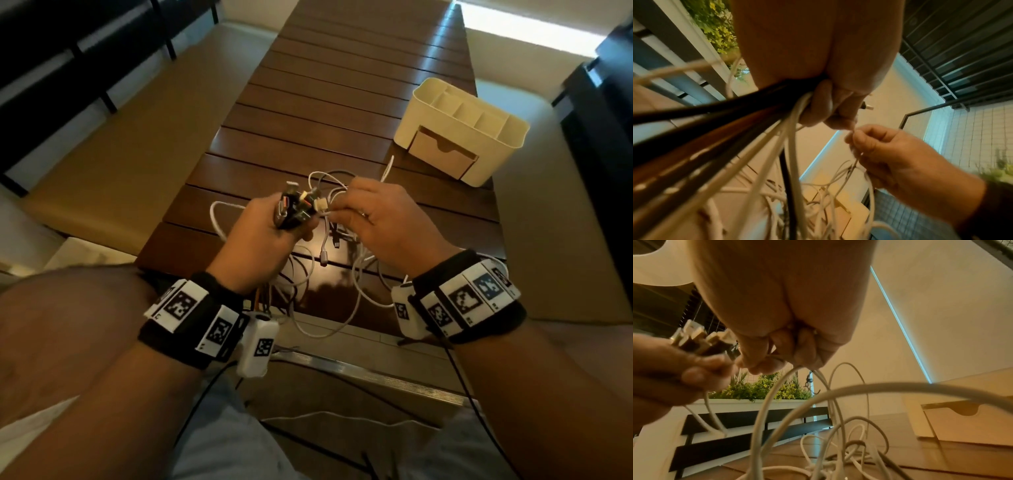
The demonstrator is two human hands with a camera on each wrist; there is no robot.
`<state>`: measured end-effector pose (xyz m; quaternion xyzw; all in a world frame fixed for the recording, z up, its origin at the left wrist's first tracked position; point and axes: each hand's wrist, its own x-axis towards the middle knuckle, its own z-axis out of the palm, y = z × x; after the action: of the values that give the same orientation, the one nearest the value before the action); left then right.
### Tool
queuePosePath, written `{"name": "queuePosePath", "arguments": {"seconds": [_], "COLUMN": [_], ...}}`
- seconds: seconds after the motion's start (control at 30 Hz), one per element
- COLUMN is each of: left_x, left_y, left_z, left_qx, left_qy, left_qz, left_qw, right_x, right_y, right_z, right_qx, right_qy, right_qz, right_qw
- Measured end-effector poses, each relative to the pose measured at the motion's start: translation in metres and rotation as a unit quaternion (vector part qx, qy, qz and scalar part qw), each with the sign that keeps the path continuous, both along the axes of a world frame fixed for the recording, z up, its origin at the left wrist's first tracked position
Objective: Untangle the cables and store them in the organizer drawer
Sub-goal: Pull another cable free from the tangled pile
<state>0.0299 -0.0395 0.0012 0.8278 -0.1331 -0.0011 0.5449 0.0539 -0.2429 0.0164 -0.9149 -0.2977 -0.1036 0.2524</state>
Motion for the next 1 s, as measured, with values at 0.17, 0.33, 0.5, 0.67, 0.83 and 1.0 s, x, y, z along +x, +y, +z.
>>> {"name": "queuePosePath", "arguments": {"seconds": [0.17, 0.33, 0.5, 0.67, 0.83, 1.0], "left_x": [0.007, 0.01, 0.007, 0.007, 0.008, 0.008], "left_y": [0.024, 0.031, 0.021, 0.028, 0.035, 0.036], "left_z": [0.01, 0.0, 0.003, 0.01, 0.005, 0.006], "left_qx": [-0.206, -0.2, -0.178, -0.24, -0.212, -0.2], "left_qy": [0.062, 0.095, 0.087, 0.068, 0.092, 0.078], "left_qz": [0.093, 0.088, 0.065, 0.074, 0.06, 0.077], "left_qw": [0.972, 0.971, 0.978, 0.965, 0.971, 0.974], "right_x": [0.008, 0.01, -0.005, -0.005, 0.002, 0.003], "right_y": [-0.028, -0.042, -0.011, -0.001, -0.011, -0.012], "right_z": [-0.013, -0.002, 0.027, 0.006, 0.01, 0.012], "right_qx": [-0.044, -0.022, 0.108, 0.043, 0.131, 0.122], "right_qy": [0.153, 0.146, 0.142, 0.179, -0.029, -0.179], "right_qz": [-0.125, -0.227, -0.129, -0.11, -0.115, -0.08], "right_qw": [0.979, 0.963, 0.975, 0.977, 0.984, 0.973]}}
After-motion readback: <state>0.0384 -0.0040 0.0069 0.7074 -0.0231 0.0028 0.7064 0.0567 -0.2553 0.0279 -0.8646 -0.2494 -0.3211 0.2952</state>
